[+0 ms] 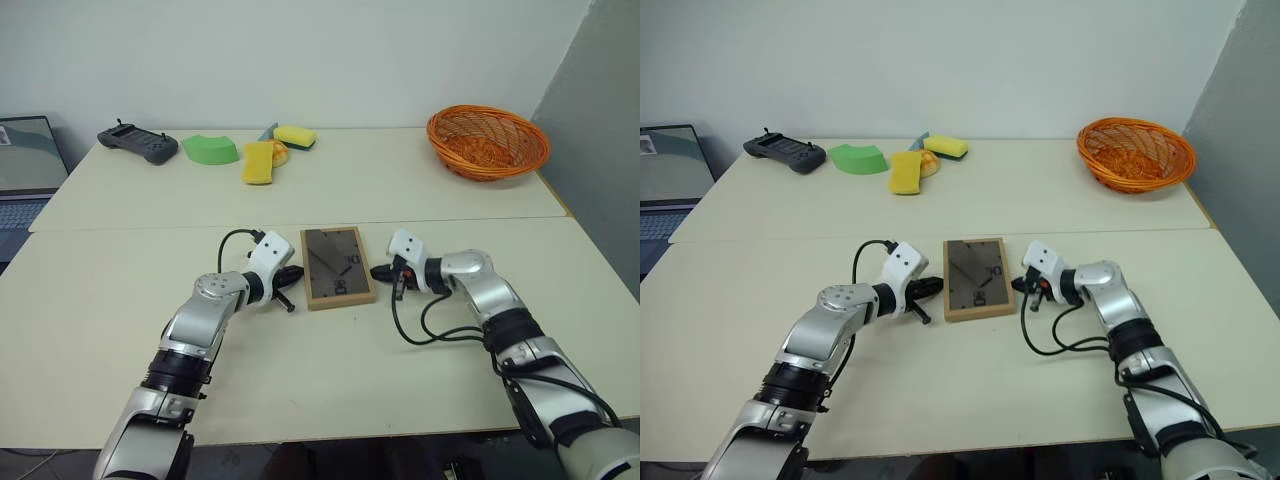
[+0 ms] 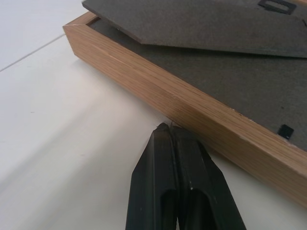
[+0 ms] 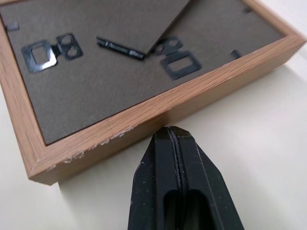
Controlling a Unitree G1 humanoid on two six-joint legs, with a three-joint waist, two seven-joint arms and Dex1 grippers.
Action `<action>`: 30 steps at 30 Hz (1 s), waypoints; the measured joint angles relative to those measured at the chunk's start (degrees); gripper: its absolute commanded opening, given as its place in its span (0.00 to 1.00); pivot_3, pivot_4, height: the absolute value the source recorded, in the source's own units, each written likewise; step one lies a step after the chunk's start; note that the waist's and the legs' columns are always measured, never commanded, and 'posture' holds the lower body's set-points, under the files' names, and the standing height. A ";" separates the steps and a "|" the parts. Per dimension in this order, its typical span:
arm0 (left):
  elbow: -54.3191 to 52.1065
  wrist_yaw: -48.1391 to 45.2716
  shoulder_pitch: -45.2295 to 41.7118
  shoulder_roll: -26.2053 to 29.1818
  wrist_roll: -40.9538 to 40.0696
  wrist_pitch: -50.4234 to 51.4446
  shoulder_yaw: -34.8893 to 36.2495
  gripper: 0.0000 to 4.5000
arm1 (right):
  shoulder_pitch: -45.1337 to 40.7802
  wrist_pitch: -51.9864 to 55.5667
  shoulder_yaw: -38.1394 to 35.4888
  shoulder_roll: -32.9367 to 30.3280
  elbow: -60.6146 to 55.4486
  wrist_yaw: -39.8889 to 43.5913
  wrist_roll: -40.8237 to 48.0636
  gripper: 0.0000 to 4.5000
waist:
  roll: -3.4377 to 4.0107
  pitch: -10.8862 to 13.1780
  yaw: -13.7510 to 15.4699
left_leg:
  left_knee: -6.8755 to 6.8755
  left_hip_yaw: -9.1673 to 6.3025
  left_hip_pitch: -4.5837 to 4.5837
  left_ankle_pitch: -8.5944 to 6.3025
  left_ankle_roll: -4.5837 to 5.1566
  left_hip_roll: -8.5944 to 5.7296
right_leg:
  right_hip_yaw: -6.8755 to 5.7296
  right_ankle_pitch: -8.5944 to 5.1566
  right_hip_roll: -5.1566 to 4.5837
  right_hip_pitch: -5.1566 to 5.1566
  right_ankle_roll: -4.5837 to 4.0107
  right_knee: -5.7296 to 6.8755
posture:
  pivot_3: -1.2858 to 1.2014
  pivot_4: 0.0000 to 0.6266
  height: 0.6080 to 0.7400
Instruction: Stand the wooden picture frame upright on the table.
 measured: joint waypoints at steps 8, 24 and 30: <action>-10.42 -7.77 3.19 4.82 -0.09 2.31 -6.47 0.01 | 9.17 9.74 2.57 -4.82 -19.38 5.01 3.24 0.00 | 0.01 0.01 0.13 | 0.01 -0.11 0.00 -0.12 0.22 -0.02 | -0.05 0.02 0.01 0.03 0.03 0.03 | 0.52 0.24 1.00; -18.27 -11.97 9.45 13.24 -0.98 2.41 -6.61 0.01 | 8.11 3.65 2.66 -14.92 -14.09 2.54 1.77 0.00 | 0.00 0.00 0.02 | -0.06 -0.07 0.61 -0.21 0.39 -0.01 | -0.02 0.00 0.05 0.56 0.04 0.01 | 0.52 0.24 1.00; -8.42 -8.40 3.85 8.67 -0.05 -0.80 -6.31 0.01 | 4.03 2.54 2.46 -13.30 -7.74 -2.71 -0.83 0.00 | -0.02 -0.01 0.29 | -0.03 -0.12 0.72 -0.27 0.50 -0.01 | -0.04 0.01 0.08 0.68 0.05 0.04 | 0.52 0.24 1.00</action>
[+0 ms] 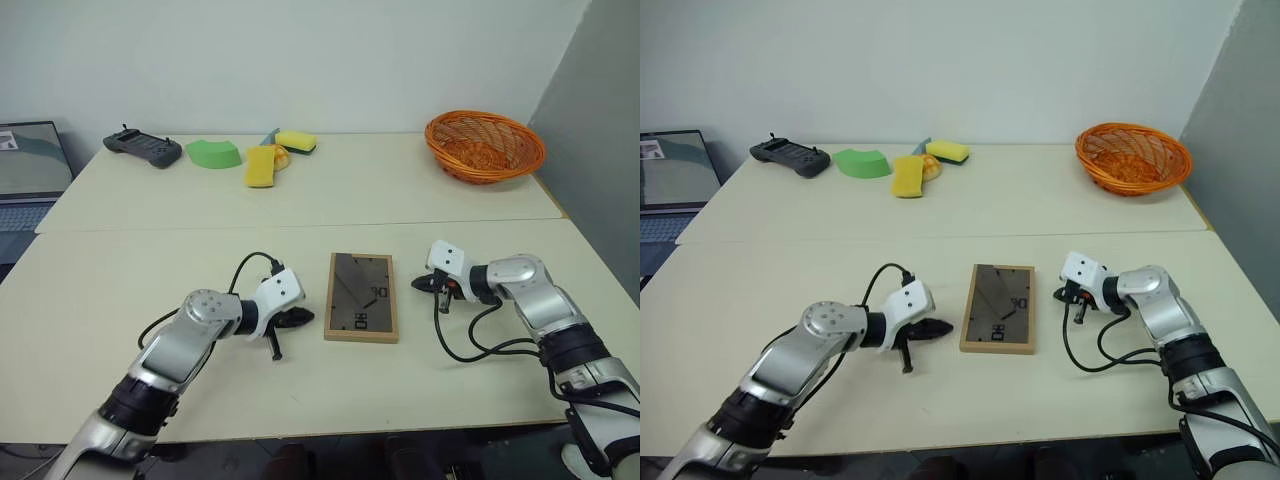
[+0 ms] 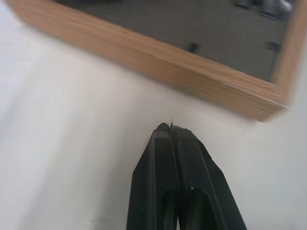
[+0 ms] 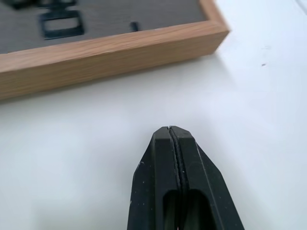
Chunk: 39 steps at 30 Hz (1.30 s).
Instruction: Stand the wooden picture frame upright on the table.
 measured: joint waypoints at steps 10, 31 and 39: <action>-9.33 -1.50 2.55 -1.40 -1.01 6.02 -1.94 0.01 | 0.46 5.86 -0.61 4.59 -3.67 -0.16 2.58 0.00 | 0.01 0.01 -0.24 | 0.04 0.04 -0.54 0.11 -0.21 -0.01 | 0.15 0.00 0.00 -0.52 0.00 -0.06 | 0.52 0.24 1.00; -9.82 -0.01 8.68 0.01 -14.80 16.78 17.88 0.21 | 2.75 5.40 -1.12 -1.99 -5.39 5.87 4.58 0.00 | 0.00 0.01 -0.18 | 0.08 -0.08 -0.61 0.01 -0.02 0.00 | 0.02 0.00 0.00 -0.56 0.00 -0.02 | 0.52 0.24 1.00; -6.02 -1.16 5.29 -0.30 -34.00 41.57 30.02 0.55 | 1.90 5.06 -1.28 -1.25 -2.03 7.94 6.98 0.00 | 0.00 0.01 -0.38 | 0.10 -0.09 -0.60 0.02 -0.04 0.00 | 0.01 0.01 0.00 -0.56 0.01 0.00 | 0.52 0.24 1.00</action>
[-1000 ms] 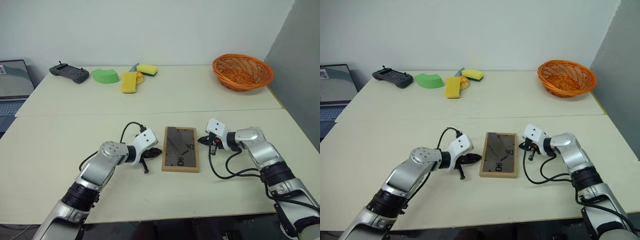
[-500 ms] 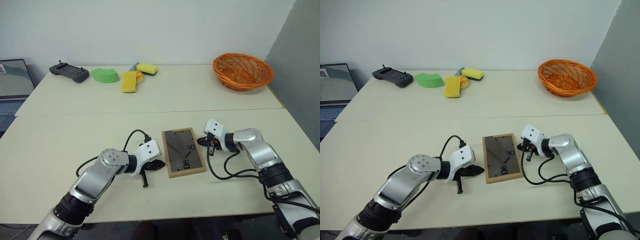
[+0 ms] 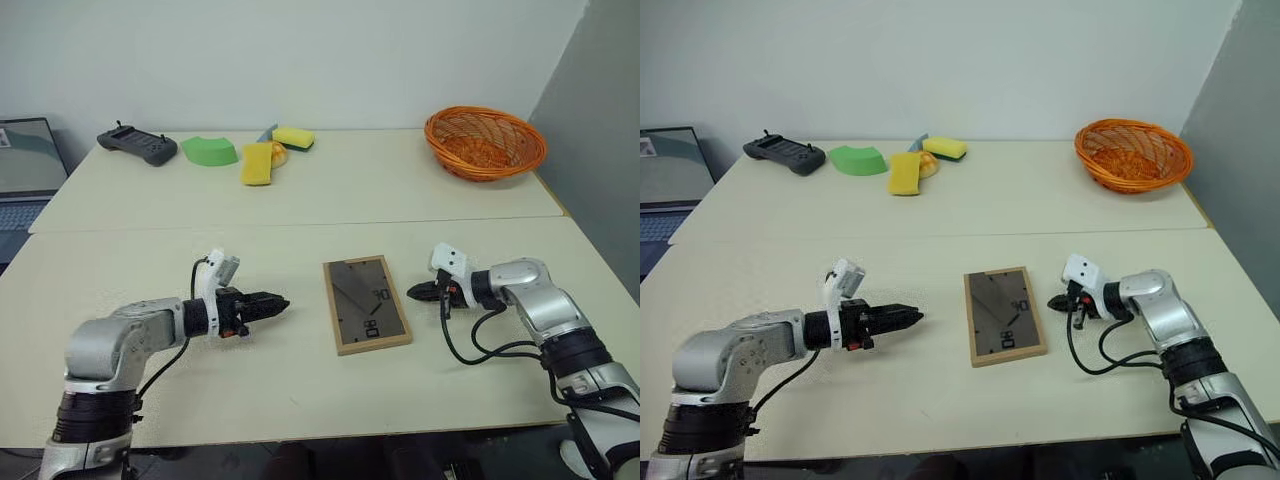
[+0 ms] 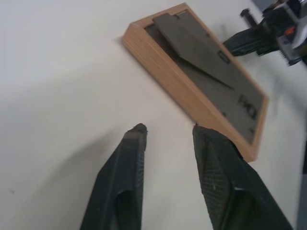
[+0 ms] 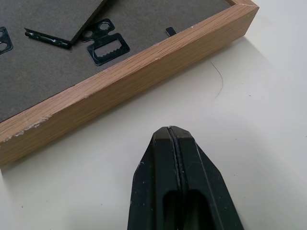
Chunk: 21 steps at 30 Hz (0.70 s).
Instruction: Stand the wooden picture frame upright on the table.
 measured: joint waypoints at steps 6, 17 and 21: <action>4.18 2.09 -2.84 -2.06 -6.55 11.64 1.22 0.80 | -0.74 -0.30 0.00 0.29 1.28 0.36 0.02 0.00 | 0.00 0.00 0.01 | 0.01 0.00 0.02 0.11 -0.20 0.00 | 0.01 0.00 0.00 0.01 0.00 0.01 | 0.52 0.24 1.00; 12.68 10.42 -6.56 -9.21 -5.22 12.46 0.74 0.99 | 2.32 0.49 -0.46 0.10 -3.20 -0.89 0.07 0.00 | 0.01 -0.05 0.09 | 0.00 0.01 0.11 0.15 -0.30 -0.01 | 0.04 0.00 0.00 0.08 0.00 0.00 | 0.52 0.24 1.00; 14.39 11.61 -8.31 -9.63 -4.81 13.77 -0.57 0.99 | 3.15 1.24 -0.34 0.11 -4.25 -0.88 0.05 0.00 | 0.06 -0.10 0.09 | -0.08 0.01 0.60 0.13 -0.32 -0.02 | 0.06 -0.01 0.00 0.55 0.01 -0.06 | 0.52 0.24 1.00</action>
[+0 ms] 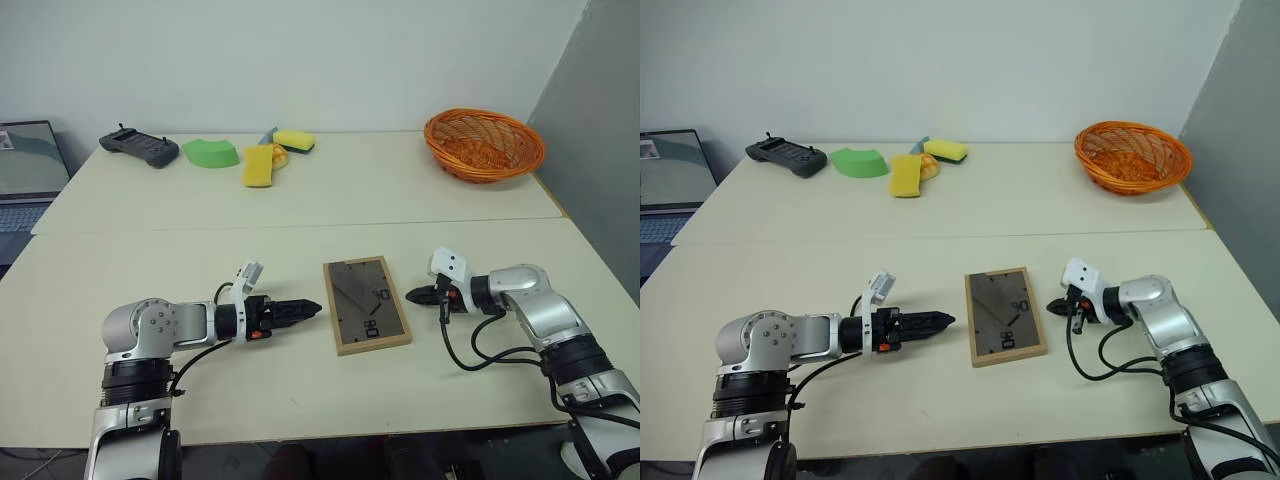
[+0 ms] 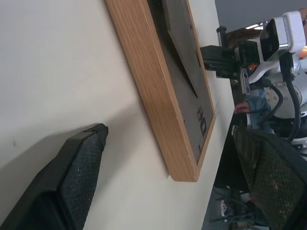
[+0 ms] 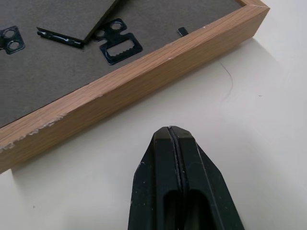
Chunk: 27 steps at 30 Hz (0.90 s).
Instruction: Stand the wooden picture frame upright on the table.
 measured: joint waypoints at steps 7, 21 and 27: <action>1.36 2.25 -1.86 -3.17 0.05 1.80 0.10 0.99 | 0.34 0.62 0.25 0.08 -0.99 0.02 -0.03 0.00 | 0.07 -0.06 0.69 | 0.03 0.00 0.01 0.00 -0.02 -0.05 | 0.00 0.00 -0.05 0.04 0.01 -0.02 | 0.52 0.24 1.00; 0.58 6.03 -2.24 -10.33 1.44 -1.16 -1.45 0.99 | 1.81 5.48 2.62 4.36 -6.85 -1.73 -0.06 0.00 | 0.25 -0.25 2.18 | 0.09 -0.07 0.08 0.09 -0.17 -0.21 | -0.03 -0.01 -0.20 0.26 0.19 -0.12 | 0.52 0.24 1.00; -3.38 4.67 -0.63 -9.87 0.53 -1.10 -4.52 0.99 | 1.81 5.53 2.61 4.79 -6.93 -2.43 -0.04 0.00 | 0.25 -0.25 2.00 | 0.07 -0.06 0.05 0.08 -0.23 -0.21 | -0.01 -0.04 -0.20 0.25 0.24 -0.20 | 0.52 0.24 1.00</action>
